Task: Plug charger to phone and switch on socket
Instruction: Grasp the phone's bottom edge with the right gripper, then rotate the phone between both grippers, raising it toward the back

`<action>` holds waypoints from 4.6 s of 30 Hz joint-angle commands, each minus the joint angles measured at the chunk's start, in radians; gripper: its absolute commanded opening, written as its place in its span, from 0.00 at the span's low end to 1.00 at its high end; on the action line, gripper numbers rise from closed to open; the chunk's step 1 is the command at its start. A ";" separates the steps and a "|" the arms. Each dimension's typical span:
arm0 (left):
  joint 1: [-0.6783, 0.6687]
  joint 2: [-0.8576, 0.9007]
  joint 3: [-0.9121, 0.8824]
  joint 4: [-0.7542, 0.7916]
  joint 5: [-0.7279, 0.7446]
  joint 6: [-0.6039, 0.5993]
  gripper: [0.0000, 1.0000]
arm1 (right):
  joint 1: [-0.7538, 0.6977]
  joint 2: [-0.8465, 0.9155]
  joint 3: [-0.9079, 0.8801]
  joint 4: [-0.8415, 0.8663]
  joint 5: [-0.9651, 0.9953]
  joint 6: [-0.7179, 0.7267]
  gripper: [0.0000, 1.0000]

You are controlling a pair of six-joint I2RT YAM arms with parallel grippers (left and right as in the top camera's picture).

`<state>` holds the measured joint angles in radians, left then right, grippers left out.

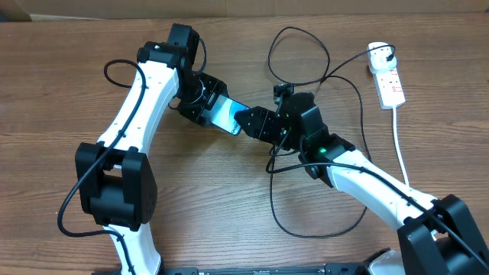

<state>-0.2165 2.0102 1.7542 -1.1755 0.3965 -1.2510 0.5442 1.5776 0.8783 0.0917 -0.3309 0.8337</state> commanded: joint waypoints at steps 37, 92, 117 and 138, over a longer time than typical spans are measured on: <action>-0.047 -0.040 0.028 -0.028 0.039 0.002 0.04 | 0.051 0.056 -0.001 0.059 0.050 0.008 0.27; 0.025 -0.040 0.028 0.117 0.122 0.449 0.76 | -0.205 -0.113 0.000 -0.047 -0.104 -0.004 0.04; 0.061 -0.039 0.028 0.474 0.742 0.615 0.98 | -0.285 -0.200 0.005 0.123 -0.074 0.331 0.04; 0.050 -0.039 0.028 0.482 0.663 0.523 0.76 | -0.151 -0.069 0.005 0.311 0.062 0.506 0.04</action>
<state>-0.1619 2.0083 1.7607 -0.7036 1.0904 -0.6918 0.3695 1.5112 0.8726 0.3801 -0.3016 1.3102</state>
